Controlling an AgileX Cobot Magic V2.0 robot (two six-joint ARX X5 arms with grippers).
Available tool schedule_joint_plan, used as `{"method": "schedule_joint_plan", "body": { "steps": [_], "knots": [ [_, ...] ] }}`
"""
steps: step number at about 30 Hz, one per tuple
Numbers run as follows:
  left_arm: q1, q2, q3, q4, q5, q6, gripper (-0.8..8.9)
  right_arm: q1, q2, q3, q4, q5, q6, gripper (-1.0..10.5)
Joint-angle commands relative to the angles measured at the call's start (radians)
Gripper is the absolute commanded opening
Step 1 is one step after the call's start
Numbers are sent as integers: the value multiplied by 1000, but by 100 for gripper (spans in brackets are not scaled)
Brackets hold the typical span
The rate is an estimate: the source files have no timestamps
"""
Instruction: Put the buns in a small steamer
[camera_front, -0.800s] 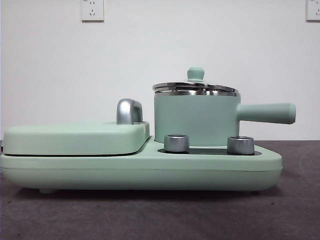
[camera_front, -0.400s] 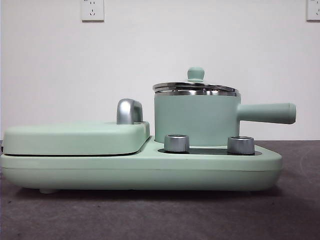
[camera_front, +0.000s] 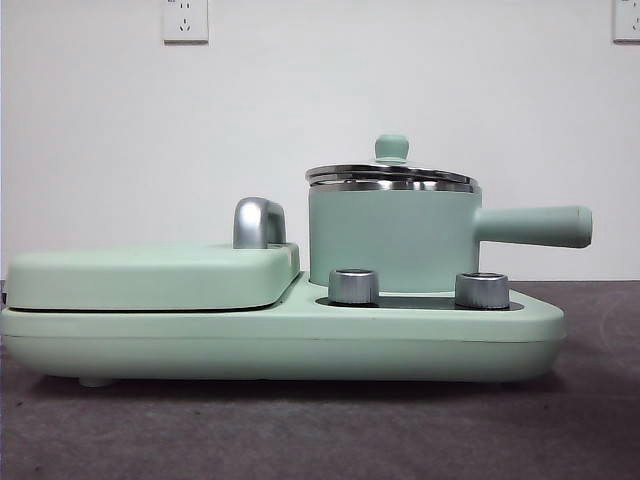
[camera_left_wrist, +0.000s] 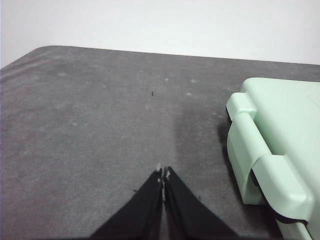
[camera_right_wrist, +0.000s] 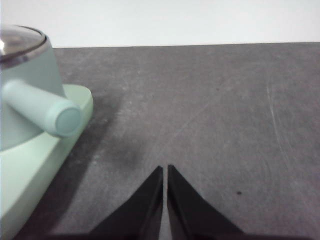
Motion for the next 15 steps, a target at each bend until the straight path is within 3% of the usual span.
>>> {"method": "schedule_joint_plan", "body": {
  "steps": [1, 15],
  "knots": [
    [1, -2, -19, 14, -4, 3, 7, -4, -4, -10, 3, 27, -8, 12],
    [1, -2, -19, 14, -4, 3, 7, -13, -4, -10, 8, 41, -9, 12]
  ]
}}
